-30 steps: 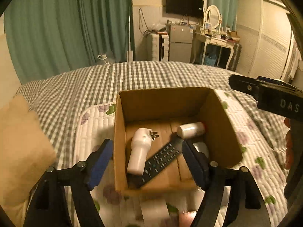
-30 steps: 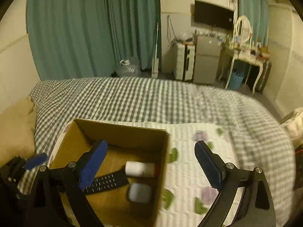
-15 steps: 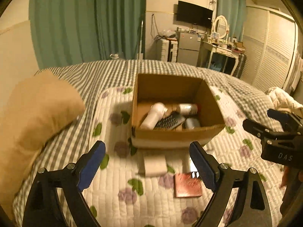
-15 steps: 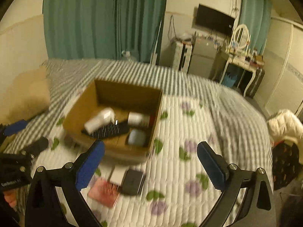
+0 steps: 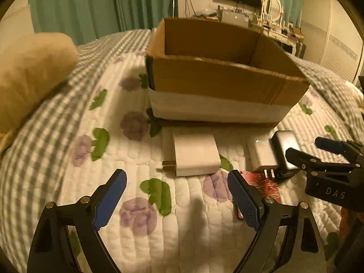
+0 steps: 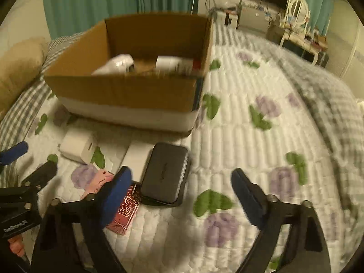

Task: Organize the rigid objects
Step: 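Grasp the white charger with the left tool while the right tool grasps the UGREEN power bank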

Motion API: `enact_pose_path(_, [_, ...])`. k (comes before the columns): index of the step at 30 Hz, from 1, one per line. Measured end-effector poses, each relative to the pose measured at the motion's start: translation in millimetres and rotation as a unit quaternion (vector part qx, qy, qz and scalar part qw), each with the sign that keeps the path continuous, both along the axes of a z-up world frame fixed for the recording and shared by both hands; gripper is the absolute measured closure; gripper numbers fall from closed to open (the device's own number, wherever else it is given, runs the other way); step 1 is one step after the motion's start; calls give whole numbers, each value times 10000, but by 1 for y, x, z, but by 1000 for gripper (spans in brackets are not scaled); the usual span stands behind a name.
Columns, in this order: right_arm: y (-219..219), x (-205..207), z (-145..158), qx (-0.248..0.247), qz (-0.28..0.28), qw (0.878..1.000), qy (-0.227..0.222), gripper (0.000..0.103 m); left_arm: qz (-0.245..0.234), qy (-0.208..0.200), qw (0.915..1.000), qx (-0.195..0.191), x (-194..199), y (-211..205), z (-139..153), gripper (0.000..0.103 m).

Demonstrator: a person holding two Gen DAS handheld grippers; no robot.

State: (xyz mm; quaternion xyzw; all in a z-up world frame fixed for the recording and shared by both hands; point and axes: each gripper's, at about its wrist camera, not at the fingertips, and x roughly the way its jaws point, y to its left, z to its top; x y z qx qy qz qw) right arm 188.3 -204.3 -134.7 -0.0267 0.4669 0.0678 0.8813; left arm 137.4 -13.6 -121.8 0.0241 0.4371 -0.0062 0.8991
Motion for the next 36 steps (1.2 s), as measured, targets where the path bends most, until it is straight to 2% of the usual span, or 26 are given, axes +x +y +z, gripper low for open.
enact_pose_path(4, [4,10,-24,129,72,9993,331,33,-27,70,9999,-96,13,0,-12,11])
enact_pose_path(9, [-9,10,-26,337,-132,9988,318,42,-64,161,9998,-127,26,-2,-21,11])
enact_pose_path(12, [-15,8,-24,218,-233,9993,219,46,-100,148,9996,-216,31,-3,-24,11])
enact_pose_path(14, [-12,14,-30,259,-172,9989,348,55,-99,144,9995,-253,35,-3,-26,11])
enact_pose_path(17, [-5,23,-44,77,-170,9988,450,60,-119,171,9994,-289,41,-6,-28,11])
enact_pose_path(21, [-2,25,-45,18,-194,9992,337,61,-150,294,9994,-99,49,-12,-37,12])
enact_pose_path(23, [-2,26,-44,33,-202,9993,301,61,-178,261,9994,-125,54,-15,-37,12])
enact_pose_path(24, [-2,27,-43,30,-200,9994,290,61,-185,222,9994,-166,56,-16,-36,16])
enact_pose_path(25, [-1,28,-43,27,-201,9994,274,61,-175,232,9994,-164,59,-17,-37,27])
enact_pose_path(27, [-1,23,-42,18,-192,9995,243,61,-163,292,9994,-66,62,-19,-38,35])
enact_pose_path(31, [4,16,-39,85,-197,9996,185,61,-366,348,9987,-15,57,-22,-35,35])
enact_pose_path(36, [4,7,-32,112,-143,9998,72,61,-374,347,9987,-9,44,-19,-25,35])
